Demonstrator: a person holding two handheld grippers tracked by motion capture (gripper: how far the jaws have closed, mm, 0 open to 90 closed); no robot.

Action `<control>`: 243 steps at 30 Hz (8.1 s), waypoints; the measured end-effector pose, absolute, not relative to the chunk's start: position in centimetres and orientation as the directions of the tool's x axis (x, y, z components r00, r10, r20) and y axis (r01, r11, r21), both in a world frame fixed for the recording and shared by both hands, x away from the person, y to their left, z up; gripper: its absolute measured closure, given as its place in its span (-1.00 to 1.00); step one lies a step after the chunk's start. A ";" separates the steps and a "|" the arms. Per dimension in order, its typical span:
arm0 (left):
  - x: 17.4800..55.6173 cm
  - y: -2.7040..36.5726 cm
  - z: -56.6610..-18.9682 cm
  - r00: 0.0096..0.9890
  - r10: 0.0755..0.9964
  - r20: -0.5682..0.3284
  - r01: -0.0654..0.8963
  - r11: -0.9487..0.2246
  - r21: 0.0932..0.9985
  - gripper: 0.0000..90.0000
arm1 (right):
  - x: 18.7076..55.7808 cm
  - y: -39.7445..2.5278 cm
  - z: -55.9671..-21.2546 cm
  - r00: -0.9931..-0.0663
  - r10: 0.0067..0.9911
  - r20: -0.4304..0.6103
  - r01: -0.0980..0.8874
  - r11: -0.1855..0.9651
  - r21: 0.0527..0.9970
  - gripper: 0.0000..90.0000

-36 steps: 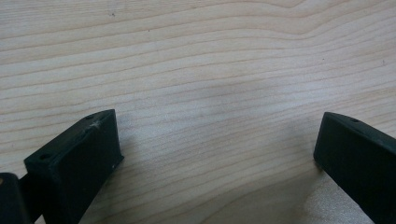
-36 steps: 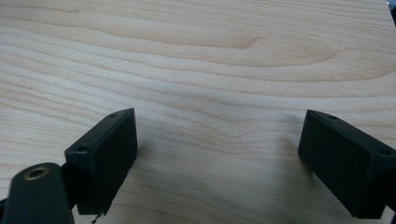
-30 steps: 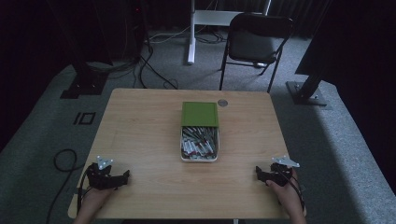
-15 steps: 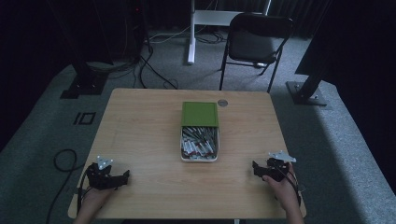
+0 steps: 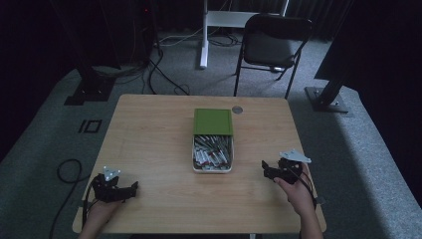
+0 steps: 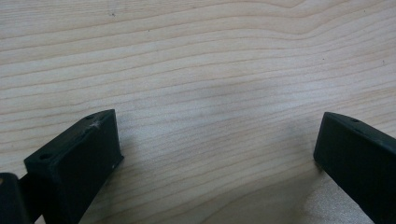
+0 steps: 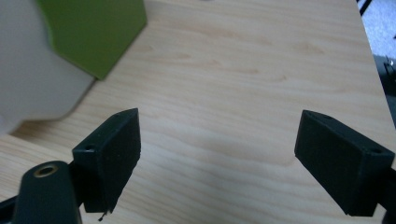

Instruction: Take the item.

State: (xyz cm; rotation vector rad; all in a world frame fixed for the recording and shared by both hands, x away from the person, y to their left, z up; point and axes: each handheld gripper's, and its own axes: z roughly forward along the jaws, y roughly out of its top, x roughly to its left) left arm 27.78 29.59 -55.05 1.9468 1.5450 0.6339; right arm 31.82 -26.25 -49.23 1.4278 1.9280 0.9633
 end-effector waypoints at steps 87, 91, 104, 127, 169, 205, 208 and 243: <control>27.8 29.6 -55.1 0.220 0.975 0.015 0.705 -0.169 0.688 -0.97 | 33.5 -9.8 -49.5 -0.632 0.747 -0.207 0.396 0.541 0.742 0.78; 27.8 29.6 -55.1 0.220 0.975 0.015 0.705 -0.169 0.688 -0.97 | 33.6 -10.0 -49.5 -0.612 0.765 -0.201 0.416 0.527 0.741 0.95; 27.8 29.6 -55.1 0.219 0.976 0.015 0.705 -0.169 0.688 -0.97 | 32.7 -10.6 -46.8 -0.635 0.762 -0.122 0.395 0.457 0.797 0.96; 27.8 29.6 -55.1 0.220 0.975 0.016 0.704 -0.170 0.689 -0.97 | 32.8 -15.5 -40.7 -0.506 0.854 -0.124 0.313 0.316 0.896 0.97; 27.8 29.6 -55.1 0.219 0.976 0.015 0.705 -0.169 0.689 -0.97 | 41.4 -25.7 -50.3 -0.144 0.971 -0.193 0.575 0.240 0.782 0.97; 27.8 29.6 -55.1 0.219 0.976 0.015 0.705 -0.169 0.689 -0.97 | 42.5 -19.9 -54.5 -0.317 0.941 0.118 0.622 0.113 0.775 0.14; 27.8 29.6 -55.1 0.219 0.976 0.015 0.705 -0.169 0.689 -0.97 | 42.3 -20.0 -54.1 -0.329 0.938 0.114 0.603 0.116 0.789 0.06; 27.8 29.6 -55.1 0.219 0.976 0.014 0.705 -0.169 0.688 -0.97 | 38.0 -27.4 -52.8 -0.197 0.977 0.085 0.599 0.051 0.799 -0.60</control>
